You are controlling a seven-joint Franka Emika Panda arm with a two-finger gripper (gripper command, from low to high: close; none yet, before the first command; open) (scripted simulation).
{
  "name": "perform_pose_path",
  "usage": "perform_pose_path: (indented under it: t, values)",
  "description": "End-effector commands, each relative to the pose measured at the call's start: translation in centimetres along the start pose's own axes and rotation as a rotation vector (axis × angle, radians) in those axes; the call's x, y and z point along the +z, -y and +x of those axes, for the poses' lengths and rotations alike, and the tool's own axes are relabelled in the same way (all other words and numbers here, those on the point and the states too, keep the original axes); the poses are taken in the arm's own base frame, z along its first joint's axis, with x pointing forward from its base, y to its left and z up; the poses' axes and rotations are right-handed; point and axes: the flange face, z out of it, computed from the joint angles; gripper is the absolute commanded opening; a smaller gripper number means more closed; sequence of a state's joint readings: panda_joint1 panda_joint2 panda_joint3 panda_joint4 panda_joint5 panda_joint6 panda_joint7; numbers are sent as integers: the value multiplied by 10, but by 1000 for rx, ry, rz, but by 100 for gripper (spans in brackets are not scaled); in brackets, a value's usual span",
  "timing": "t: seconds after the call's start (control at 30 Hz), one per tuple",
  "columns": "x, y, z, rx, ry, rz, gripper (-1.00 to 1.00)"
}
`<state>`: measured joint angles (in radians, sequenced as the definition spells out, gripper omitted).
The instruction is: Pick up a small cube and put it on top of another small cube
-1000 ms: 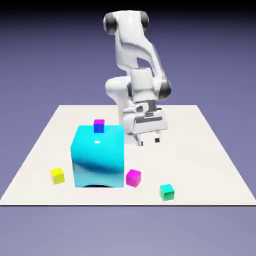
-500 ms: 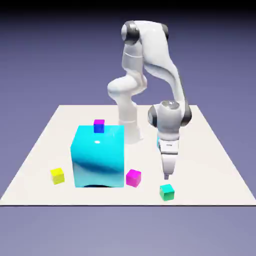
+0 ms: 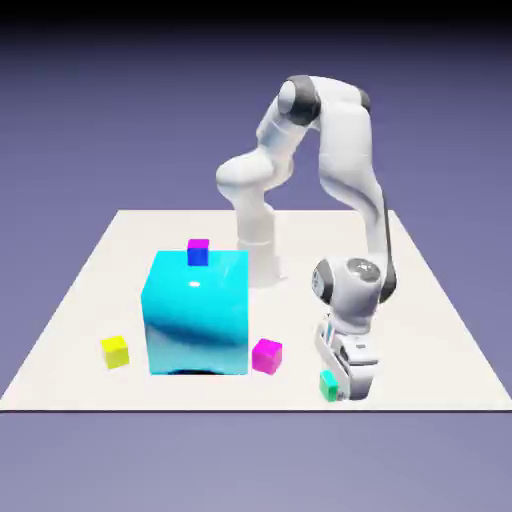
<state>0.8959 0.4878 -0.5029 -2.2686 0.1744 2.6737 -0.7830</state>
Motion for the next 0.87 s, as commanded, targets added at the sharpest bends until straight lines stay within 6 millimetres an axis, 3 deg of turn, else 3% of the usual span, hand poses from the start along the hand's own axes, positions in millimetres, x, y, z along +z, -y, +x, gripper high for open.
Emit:
perform_pose_path:
  t: [0.0, 0.03, 0.23, 0.47, 0.5, 0.73, 0.77, 0.83]
  values:
    - [-15, 0, -1, 1, -1, 0, -100]
    - [-26, -1, -6, 11, 1, 3, -100]
    - [-50, -12, -86, 177, 26, 19, -100]
    - [-63, 4, -170, 348, 36, 39, -100]
    - [-63, 4, -170, 348, 36, 39, -100]
    - [6, 8, -169, 348, 36, 39, -100]
    - [6, 8, -169, 348, 36, 39, 100]
    - [-5, 7, -168, 347, 35, 39, 100]
